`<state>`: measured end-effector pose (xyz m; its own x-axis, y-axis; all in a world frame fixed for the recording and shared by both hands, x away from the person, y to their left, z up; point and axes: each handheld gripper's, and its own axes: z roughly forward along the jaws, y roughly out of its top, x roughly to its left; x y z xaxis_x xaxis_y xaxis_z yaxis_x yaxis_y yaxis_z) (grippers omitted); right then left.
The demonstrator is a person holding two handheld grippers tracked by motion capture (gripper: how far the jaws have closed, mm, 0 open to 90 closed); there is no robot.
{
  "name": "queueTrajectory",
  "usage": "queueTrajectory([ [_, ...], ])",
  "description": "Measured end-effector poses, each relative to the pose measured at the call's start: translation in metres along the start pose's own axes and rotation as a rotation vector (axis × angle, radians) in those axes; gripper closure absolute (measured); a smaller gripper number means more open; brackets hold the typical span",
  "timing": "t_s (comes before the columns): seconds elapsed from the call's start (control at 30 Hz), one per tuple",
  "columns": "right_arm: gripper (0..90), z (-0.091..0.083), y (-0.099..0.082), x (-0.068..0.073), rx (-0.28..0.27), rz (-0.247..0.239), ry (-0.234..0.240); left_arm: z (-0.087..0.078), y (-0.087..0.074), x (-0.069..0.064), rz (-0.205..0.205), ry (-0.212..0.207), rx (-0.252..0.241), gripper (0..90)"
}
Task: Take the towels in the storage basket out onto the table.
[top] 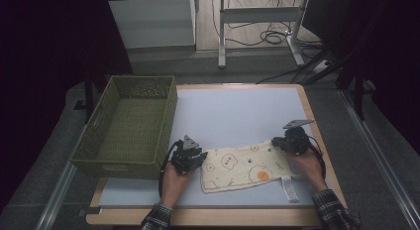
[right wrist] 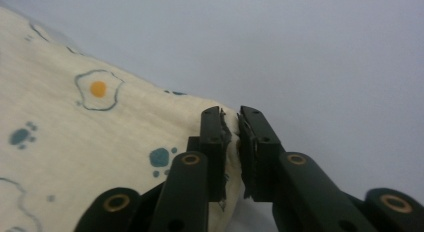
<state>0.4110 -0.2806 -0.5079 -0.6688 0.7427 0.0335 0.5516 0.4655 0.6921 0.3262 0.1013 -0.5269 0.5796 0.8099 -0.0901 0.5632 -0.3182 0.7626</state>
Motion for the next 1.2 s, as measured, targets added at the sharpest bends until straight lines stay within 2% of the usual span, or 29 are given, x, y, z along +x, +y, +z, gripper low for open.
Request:
queueTrajectory([
  [0.1, 73.9, -0.011, 0.002, 0.002, -0.010, -0.009, -0.001, -0.008, 0.000, -0.005, 0.015, -0.024, -0.014, 54.9],
  [0.17, 72.5, -0.019, 0.001, 0.002, -0.017, -0.012, 0.000, -0.014, -0.001, -0.011, 0.031, -0.045, -0.013, 55.1],
  [0.43, 66.6, -0.040, -0.020, -0.003, -0.025, 0.035, -0.003, -0.040, -0.020, -0.027, 0.066, -0.208, 0.034, 63.5],
  [0.63, 62.4, -0.048, -0.039, -0.007, -0.025, 0.063, -0.015, -0.050, -0.038, -0.040, 0.085, -0.277, 0.051, 66.8],
  [0.7, 61.7, -0.050, -0.044, -0.008, -0.022, 0.066, -0.018, -0.048, -0.041, -0.043, 0.107, -0.273, 0.061, 66.8],
  [0.77, 61.6, -0.051, -0.048, -0.009, -0.022, 0.074, -0.020, -0.042, -0.043, -0.046, 0.127, -0.244, 0.081, 67.4],
  [0.83, 61.4, -0.051, -0.051, -0.010, -0.022, 0.079, -0.018, -0.035, -0.045, -0.047, 0.138, -0.240, 0.099, 70.7],
  [0.9, 61.3, -0.051, -0.052, -0.010, -0.020, 0.079, -0.020, -0.033, -0.045, -0.049, 0.156, -0.232, 0.101, 78.2],
  [0.93, 61.3, -0.051, -0.053, -0.010, -0.020, 0.078, -0.020, -0.034, -0.044, -0.050, 0.156, -0.229, 0.099, 82.4],
  [1.0, 61.3, -0.050, -0.054, -0.010, -0.016, 0.078, -0.022, -0.037, -0.042, -0.051, 0.158, -0.232, 0.090, 85.5],
  [1.2, 61.2, -0.051, -0.056, -0.010, -0.014, 0.081, -0.024, -0.054, -0.037, -0.052, 0.158, -0.246, 0.063, 86.1],
])
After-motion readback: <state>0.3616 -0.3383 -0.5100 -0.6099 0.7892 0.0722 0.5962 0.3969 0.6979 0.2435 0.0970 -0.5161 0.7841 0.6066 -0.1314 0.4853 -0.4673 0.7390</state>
